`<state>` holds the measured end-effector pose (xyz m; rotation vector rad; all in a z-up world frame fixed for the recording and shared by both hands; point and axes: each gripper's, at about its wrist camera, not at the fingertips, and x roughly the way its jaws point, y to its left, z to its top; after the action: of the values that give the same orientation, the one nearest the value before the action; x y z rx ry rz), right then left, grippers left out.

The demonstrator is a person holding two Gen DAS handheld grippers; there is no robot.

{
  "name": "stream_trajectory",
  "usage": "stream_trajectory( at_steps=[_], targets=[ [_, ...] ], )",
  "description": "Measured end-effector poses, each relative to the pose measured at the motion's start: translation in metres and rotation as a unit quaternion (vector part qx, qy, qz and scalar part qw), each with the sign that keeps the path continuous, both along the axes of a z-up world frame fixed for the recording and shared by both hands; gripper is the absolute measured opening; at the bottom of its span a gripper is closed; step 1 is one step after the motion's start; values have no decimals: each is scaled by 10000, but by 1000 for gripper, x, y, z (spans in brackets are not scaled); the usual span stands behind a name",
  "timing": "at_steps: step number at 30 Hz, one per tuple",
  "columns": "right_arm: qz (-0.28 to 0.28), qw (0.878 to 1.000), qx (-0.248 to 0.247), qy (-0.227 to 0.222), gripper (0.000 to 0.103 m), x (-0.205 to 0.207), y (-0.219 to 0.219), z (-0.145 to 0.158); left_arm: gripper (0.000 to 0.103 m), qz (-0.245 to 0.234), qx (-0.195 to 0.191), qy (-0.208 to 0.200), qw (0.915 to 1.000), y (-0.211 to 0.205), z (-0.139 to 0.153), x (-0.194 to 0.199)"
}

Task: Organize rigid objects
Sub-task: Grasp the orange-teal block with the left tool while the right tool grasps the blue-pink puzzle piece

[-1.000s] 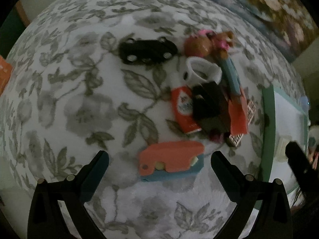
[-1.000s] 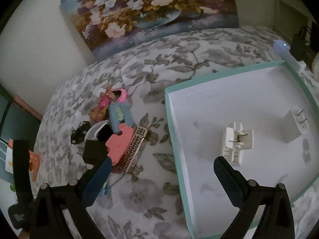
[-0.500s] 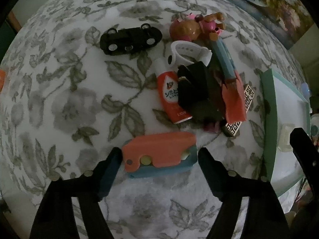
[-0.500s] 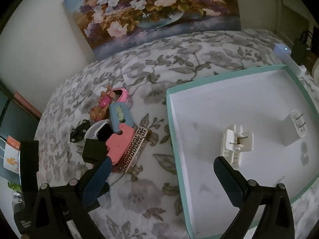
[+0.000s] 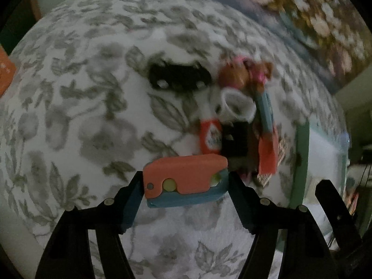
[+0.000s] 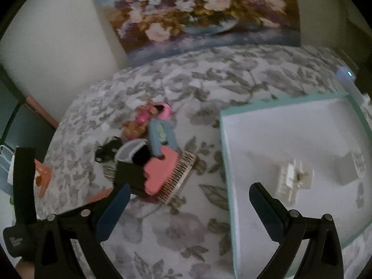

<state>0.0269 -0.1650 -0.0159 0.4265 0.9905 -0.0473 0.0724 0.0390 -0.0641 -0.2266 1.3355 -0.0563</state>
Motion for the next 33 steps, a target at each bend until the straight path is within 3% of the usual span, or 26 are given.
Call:
stream_trajectory(
  at_steps=[3,5,12,22,33],
  targets=[
    [110,9998,-7,-146,102,9,3,7,73,219,-122,-117,9996,12,7,6],
    [193,9997,11,-177,92,15,4,7,73,351,-182,-175,9991,20,10,10],
    [510,9987,34,33,73,50,10,-8,73,610,-358,-352,9969,32,21,27],
    [988,9937,-287,449,50,90,36,-40,73,679,-519,-160,9962,34,6,38],
    [1060,9912,-494,626,44,110,48,-61,73,695,-608,-54,9957,33,-2,44]
  ],
)
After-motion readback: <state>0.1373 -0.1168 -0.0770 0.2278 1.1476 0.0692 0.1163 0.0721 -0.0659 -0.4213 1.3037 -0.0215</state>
